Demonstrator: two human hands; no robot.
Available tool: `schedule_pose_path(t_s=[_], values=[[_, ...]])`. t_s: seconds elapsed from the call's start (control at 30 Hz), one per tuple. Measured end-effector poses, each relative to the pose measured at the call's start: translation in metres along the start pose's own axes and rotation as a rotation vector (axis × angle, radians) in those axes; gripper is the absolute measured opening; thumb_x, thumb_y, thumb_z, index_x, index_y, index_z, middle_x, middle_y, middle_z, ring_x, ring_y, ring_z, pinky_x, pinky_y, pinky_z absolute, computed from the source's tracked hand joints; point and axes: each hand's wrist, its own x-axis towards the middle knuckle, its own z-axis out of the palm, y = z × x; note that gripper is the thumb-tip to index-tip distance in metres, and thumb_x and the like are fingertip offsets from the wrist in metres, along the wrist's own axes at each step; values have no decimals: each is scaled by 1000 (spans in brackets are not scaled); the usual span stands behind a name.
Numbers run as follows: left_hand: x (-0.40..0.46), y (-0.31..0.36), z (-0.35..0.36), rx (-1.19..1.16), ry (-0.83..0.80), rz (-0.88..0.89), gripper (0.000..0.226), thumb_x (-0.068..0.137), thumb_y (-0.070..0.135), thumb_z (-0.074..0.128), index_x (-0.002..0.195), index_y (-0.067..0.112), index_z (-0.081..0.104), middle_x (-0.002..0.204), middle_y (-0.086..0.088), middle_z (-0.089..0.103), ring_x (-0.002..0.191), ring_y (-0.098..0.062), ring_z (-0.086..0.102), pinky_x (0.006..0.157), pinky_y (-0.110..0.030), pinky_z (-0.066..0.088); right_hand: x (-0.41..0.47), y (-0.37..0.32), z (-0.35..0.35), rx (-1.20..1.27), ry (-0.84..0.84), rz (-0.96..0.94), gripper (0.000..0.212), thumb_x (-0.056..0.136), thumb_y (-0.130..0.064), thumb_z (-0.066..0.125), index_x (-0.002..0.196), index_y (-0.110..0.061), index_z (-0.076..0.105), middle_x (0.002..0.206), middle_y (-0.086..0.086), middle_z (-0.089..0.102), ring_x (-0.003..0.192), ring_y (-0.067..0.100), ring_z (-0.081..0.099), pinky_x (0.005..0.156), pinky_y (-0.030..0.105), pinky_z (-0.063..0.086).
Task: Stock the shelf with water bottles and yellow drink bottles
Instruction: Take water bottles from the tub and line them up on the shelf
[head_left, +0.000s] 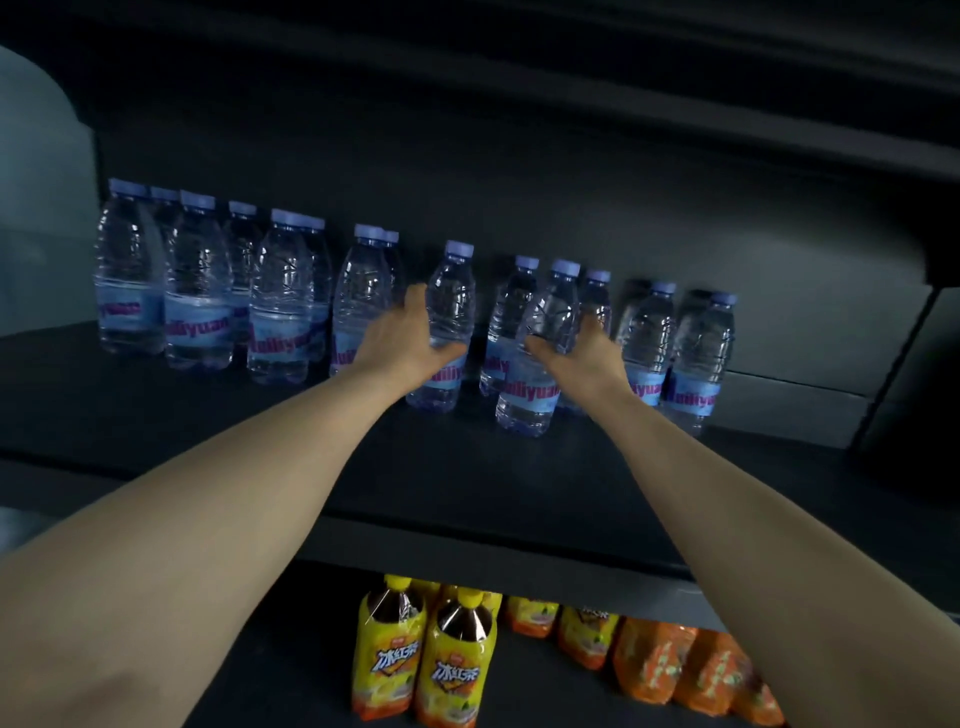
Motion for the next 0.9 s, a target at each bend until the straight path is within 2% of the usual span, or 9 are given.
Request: schedule_pose_path(t_s=[0.1,0.17,0.23,0.3,0.4,0.53,0.6,0.73,0.9], values=[[6,0,9,-27,11,-30,95,79,54,75,147,12,23,120,-12,63,104,-32,63,88,-42,51,8,1,5,16,-23,-16,66,90,-49,65,134,-7,40,101,4,58,84,22,58,69,30,44],[9,-1,15,-39,16,-46,97,76,55,77,146,13,23,120,-12,63,104,-32,64,88,-43,53,10,2,10,39,-30,-34,64,91,-49,65,133,-8,40,102,3,56,93,25,61,72,32,47],[12,-2,20,-41,21,-57,99,76,54,78,146,11,23,120,-13,63,106,-32,63,89,-43,52,13,2,13,69,-40,-52,63,91,-48,66,134,-10,40,106,1,56,100,25,61,77,32,48],[13,-2,24,-36,25,-68,98,76,53,78,145,10,23,116,-13,64,103,-32,64,86,-42,52,13,2,14,99,-51,-62,66,92,-45,66,139,-10,38,111,1,56,99,20,58,77,28,45],[15,-4,26,-42,24,-70,95,77,52,77,144,11,25,113,-11,64,99,-31,65,85,-42,53,14,3,15,103,-63,-79,70,93,-45,64,144,-9,33,122,7,58,101,22,58,77,29,44],[14,-6,26,-49,18,-64,90,79,53,75,142,12,25,110,-9,65,95,-29,65,80,-40,54,9,6,21,48,-87,-60,85,89,-53,65,149,-11,22,111,8,59,77,17,60,70,33,50],[13,-6,26,-46,14,-60,89,80,53,75,141,12,26,109,-8,64,95,-29,65,80,-40,53,7,7,24,32,-83,-44,86,90,-51,63,151,-10,18,103,7,61,73,16,59,68,31,51],[15,-6,24,-47,10,-62,89,80,53,75,143,14,25,115,-9,65,98,-28,65,84,-43,54,6,6,25,9,-80,-54,84,92,-48,61,150,-7,17,78,1,60,63,14,61,50,26,45],[14,-7,23,-51,-13,-65,90,79,53,74,143,15,24,115,-8,65,98,-27,66,85,-45,55,5,8,24,-1,-68,-59,85,92,-49,61,151,-7,17,76,-4,55,68,14,62,62,34,55]])
